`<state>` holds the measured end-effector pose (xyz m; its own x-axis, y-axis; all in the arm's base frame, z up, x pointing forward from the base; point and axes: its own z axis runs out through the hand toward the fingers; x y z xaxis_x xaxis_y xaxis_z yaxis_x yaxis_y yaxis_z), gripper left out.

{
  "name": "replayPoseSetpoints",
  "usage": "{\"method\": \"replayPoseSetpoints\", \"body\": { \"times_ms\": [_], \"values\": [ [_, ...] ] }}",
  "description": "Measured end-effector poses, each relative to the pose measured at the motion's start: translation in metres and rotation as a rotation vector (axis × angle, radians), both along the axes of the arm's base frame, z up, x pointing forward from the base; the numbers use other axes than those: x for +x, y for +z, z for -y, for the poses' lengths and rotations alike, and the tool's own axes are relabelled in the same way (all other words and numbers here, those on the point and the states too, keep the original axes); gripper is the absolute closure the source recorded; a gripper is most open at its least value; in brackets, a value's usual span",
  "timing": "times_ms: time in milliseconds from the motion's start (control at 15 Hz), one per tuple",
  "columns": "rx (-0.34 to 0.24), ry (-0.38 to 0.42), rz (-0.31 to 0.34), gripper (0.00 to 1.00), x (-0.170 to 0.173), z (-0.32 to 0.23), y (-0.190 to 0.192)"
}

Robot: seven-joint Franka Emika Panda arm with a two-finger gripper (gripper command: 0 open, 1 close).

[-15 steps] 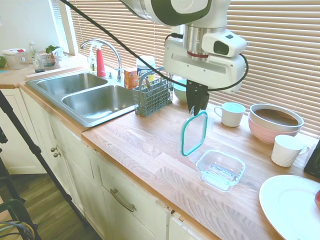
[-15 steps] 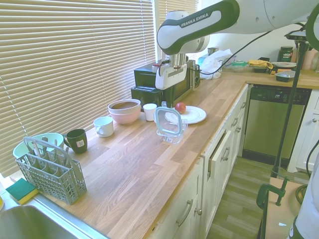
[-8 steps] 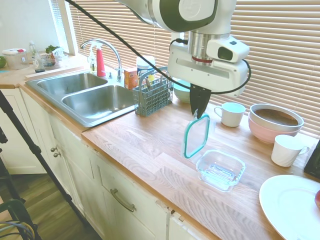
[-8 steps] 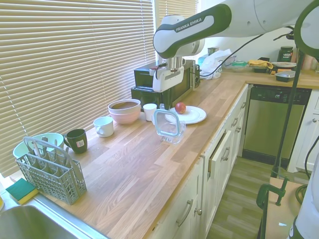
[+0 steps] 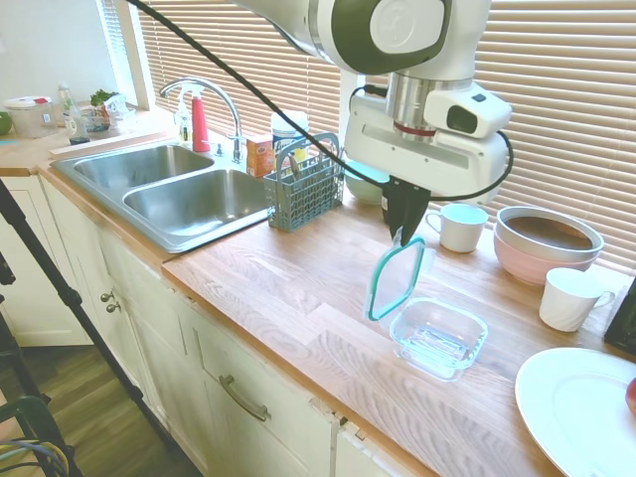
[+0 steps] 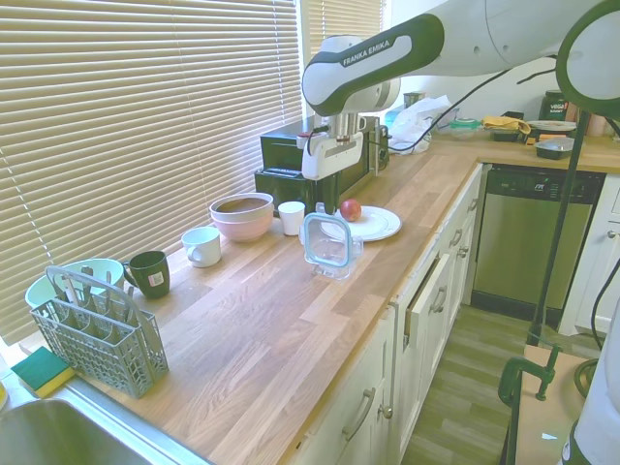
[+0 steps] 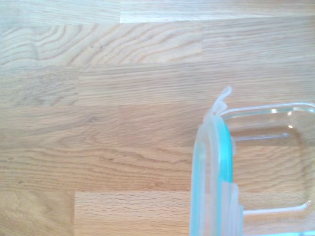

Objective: Cover the lid of the food container

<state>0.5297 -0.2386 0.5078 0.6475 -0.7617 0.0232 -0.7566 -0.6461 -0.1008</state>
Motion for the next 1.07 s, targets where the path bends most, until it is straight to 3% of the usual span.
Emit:
{"method": "replayPoseSetpoints", "body": {
  "times_ms": [533, 1067],
  "values": [
    [0.023, -0.024, 0.017, 1.00, -0.003, 0.024, 0.009],
    [0.041, -0.016, 0.010, 1.00, 0.005, 0.036, -0.006]
  ]
}}
